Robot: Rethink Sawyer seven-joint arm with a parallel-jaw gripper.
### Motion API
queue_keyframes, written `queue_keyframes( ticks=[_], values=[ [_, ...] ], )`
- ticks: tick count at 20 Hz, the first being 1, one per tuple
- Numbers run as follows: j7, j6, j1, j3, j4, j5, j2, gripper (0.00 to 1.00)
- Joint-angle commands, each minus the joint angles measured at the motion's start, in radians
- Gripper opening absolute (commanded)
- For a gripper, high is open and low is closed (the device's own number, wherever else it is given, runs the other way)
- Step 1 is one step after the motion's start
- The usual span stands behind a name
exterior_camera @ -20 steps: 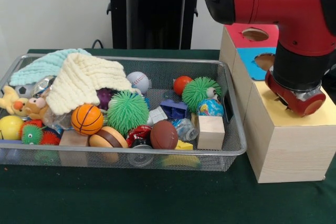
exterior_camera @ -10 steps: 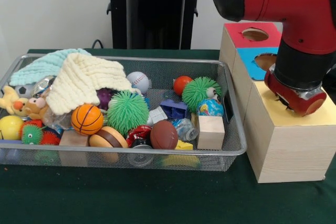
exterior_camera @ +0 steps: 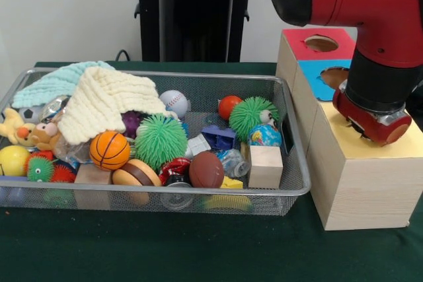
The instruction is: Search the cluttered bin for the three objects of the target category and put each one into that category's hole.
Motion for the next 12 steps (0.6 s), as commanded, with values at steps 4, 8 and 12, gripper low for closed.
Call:
queue_keyframes(
  ticks=[4, 8, 12],
  values=[
    [-0.049, -0.140, -0.131, 0.036, 0.118, -0.061, -0.041, 0.00],
    [-0.054, -0.106, -0.133, 0.049, 0.135, -0.061, -0.078, 0.00],
    [-0.055, -0.063, -0.130, 0.051, 0.128, -0.066, -0.089, 0.00]
  ],
)
